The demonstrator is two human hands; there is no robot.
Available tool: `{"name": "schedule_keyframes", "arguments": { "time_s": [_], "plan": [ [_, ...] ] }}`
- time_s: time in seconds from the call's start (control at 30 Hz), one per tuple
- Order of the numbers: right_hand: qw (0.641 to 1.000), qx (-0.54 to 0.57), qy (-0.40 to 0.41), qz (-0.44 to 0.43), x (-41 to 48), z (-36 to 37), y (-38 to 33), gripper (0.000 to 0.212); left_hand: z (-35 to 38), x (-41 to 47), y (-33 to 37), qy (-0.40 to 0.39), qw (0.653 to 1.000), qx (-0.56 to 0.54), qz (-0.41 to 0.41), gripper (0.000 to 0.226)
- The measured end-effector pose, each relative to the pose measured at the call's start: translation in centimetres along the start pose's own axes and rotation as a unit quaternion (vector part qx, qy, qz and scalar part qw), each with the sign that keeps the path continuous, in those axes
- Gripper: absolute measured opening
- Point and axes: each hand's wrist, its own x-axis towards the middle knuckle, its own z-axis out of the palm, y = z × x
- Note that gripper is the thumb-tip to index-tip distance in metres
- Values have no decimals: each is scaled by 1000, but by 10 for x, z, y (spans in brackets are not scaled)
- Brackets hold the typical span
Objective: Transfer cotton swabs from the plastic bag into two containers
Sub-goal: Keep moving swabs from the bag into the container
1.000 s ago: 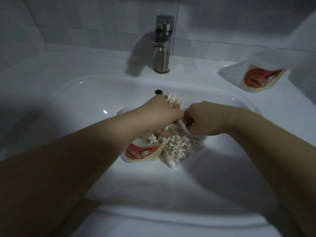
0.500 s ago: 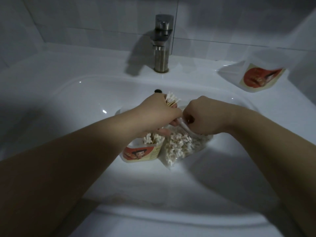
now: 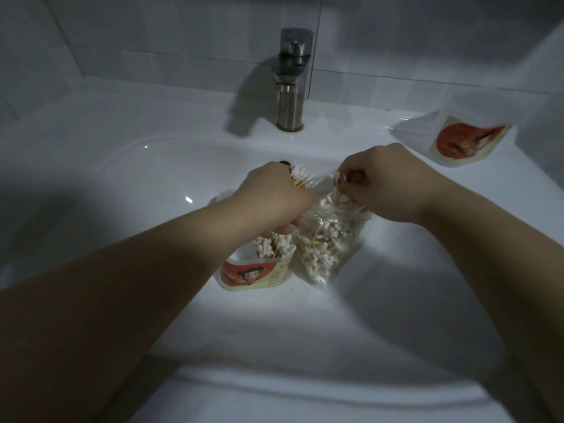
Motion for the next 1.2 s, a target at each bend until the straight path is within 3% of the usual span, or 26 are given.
{"name": "schedule_keyframes", "arguments": {
  "time_s": [0.1, 0.2, 0.33, 0.57, 0.63, 0.8, 0.97, 1.2],
  "plan": [
    [1000, 11, 8, 1, 1, 2, -1, 18, 0, 0, -1, -31, 996, 80, 9, 19],
    [1000, 6, -7, -8, 0, 4, -3, 12, 2, 1, -6, -34, 990, 134, 34, 25],
    [999, 19, 35, 18, 2, 3, -5, 35, 1, 4, -7, -10, 987, 150, 63, 34],
    [987, 140, 42, 73, 1, 5, 3, 14, 2, 6, -8, -1, 986, 147, 83, 40],
    [980, 178, 47, 76, 2, 6, 3, 15, 4, 8, -9, 29, 988, 116, 102, 37],
    [971, 214, 70, 77, 4, 6, 2, 18, 7, 8, 0, 121, 975, -85, 168, 23],
    [969, 214, 89, 82, 5, 4, 4, 19, 16, 7, -4, 41, 979, -150, 130, 16],
    [951, 244, 148, 121, 6, -1, 10, 21, 19, 13, -13, -2, 991, -86, 100, 22]
  ]
}}
